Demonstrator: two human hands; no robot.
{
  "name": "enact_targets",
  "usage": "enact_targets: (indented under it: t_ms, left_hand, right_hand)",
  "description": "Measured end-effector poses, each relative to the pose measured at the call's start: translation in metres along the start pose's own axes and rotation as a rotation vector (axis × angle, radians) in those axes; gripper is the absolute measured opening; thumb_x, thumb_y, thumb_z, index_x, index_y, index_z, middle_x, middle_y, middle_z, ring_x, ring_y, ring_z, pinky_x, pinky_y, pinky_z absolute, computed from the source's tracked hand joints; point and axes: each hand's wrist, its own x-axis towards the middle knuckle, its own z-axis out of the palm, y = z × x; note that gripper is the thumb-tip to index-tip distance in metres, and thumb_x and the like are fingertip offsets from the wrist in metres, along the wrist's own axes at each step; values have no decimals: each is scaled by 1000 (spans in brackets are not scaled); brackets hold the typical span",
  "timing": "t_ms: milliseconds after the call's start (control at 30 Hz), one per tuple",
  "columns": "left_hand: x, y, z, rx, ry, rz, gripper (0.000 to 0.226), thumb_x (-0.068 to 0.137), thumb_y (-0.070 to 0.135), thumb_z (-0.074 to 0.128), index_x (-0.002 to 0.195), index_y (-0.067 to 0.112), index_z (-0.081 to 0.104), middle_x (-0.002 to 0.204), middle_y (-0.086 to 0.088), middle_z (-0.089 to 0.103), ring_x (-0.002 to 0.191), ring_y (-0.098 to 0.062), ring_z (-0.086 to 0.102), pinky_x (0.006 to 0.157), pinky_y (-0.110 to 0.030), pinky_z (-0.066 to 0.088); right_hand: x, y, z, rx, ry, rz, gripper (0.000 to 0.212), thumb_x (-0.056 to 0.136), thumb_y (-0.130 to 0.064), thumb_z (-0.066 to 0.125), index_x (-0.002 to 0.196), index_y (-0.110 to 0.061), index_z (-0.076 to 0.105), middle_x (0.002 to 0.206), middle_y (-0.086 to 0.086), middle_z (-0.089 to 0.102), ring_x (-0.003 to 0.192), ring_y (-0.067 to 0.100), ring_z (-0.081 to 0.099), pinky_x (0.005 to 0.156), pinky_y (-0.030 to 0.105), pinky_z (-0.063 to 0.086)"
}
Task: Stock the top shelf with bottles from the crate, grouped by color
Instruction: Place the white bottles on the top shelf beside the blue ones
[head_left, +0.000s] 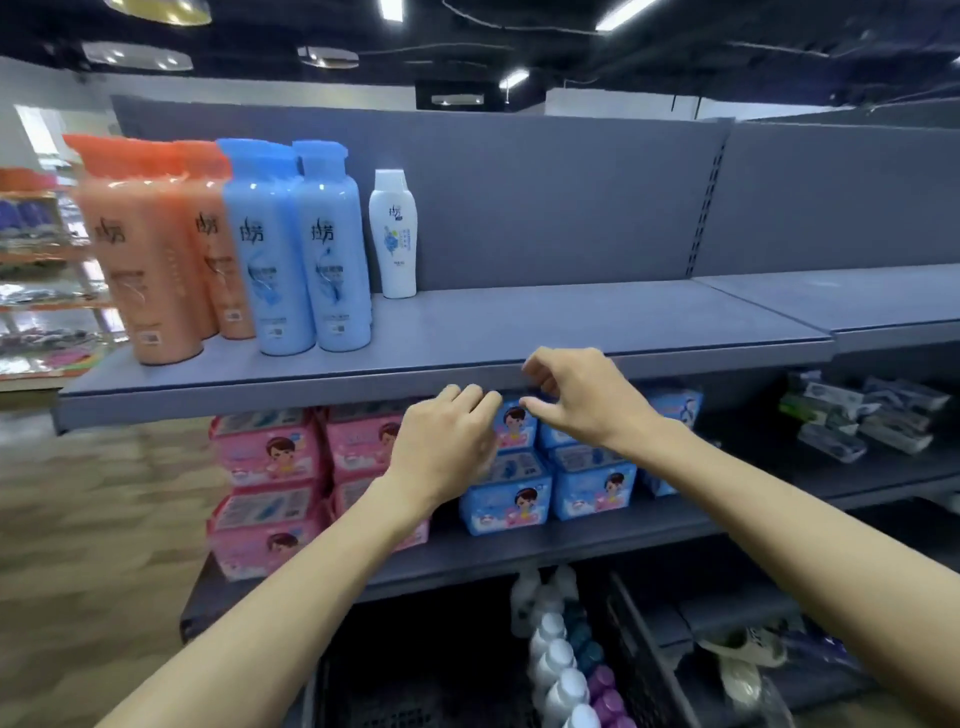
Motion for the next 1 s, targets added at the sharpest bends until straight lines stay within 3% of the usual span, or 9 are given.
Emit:
enact_targets:
  t_ms: [333, 633, 1000]
  left_hand:
    - [-129, 28, 40, -127, -345, -68, 39, 60, 27, 76, 93, 11, 63, 72, -2, 55, 64, -25, 55, 42, -29, 34]
    - [-184, 44, 47, -181, -487, -99, 28, 62, 21, 73, 85, 13, 59, 68, -1, 55, 60, -24, 53, 41, -25, 24]
    - [-227, 106, 99, -321, -704, -272, 20, 82, 25, 56, 99, 16, 57, 81, 0, 57, 70, -20, 54, 42, -29, 36]
  right_hand:
    - [-102, -9, 94, -13, -280, 201, 36, 85, -31, 73, 112, -9, 63, 103, 4, 71, 96, 20, 66, 85, 38, 53]
    - [-153, -5, 138, 33, -348, 386, 36, 81, -31, 75, 108, -10, 64, 99, 4, 71, 93, 21, 66, 85, 38, 53]
    - [-228, 53, 198, 84, -632, 520, 35, 75, -35, 73, 103, -17, 60, 101, 4, 69, 95, 28, 65, 81, 38, 53]
